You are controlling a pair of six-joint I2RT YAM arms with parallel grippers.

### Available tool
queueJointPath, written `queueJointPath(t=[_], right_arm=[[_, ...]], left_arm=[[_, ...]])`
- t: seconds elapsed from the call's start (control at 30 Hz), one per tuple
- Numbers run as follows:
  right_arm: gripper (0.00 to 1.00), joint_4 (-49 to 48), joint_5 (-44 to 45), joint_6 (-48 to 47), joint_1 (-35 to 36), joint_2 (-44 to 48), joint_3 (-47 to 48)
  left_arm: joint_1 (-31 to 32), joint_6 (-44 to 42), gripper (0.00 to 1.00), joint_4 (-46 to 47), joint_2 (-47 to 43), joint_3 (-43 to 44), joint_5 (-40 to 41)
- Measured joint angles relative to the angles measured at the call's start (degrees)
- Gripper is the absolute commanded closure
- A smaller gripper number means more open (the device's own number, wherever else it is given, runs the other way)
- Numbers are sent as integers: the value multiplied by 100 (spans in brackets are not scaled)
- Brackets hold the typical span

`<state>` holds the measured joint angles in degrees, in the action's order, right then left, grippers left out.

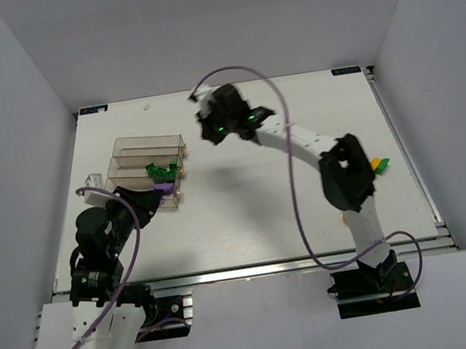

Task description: Sort the legos into containers by color

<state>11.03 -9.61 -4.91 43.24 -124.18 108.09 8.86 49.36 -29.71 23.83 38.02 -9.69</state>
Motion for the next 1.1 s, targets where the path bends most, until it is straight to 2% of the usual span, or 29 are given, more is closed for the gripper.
queueJointPath(t=[0.1, 0.17, 0.2, 0.23, 0.27, 0.37, 0.43, 0.57, 0.67, 0.9, 1.1], right_arm=[[99, 492, 33, 601, -946, 1038, -730], [78, 796, -22, 881, -1810, 1596, -1036], [54, 975, -90, 951, -2177, 1816, -1196], [45, 1106, -90, 1043, -2710, 2085, -1423], [39, 1270, -125, 1064, -3217, 2317, -1668], [20, 2094, -234, 872, -4378, 2787, -2214], [11, 2684, -487, 472, -4784, 2918, -2365], [11, 3810, -938, -872, -5316, 2964, -2398], [11, 4227, -990, -1982, -5683, 3047, -2551], [18, 4319, -741, -5058, -6583, 3270, -3117], [16, 4242, -885, -6673, -6889, 3093, -3016]], left_arm=[[7, -20, 79, 527, 343, -278, -413], [11, -28, 78, 815, 588, -463, -673], [22, -37, 75, 935, 706, -533, -785], [39, -42, 71, 1054, 826, -586, -894], [48, -48, 59, 1167, 942, -623, -984], [66, -66, 42, 1495, 1228, -649, -1211], [66, -72, 38, 1729, 1379, -651, -1329], [66, -52, 36, 2170, 1665, -660, -1517], [66, -50, 36, 2382, 1816, -664, -1617], [66, -50, 34, 2634, 1843, -824, -1729], [66, -20, 34, 2704, 1676, -1137, -1766]])
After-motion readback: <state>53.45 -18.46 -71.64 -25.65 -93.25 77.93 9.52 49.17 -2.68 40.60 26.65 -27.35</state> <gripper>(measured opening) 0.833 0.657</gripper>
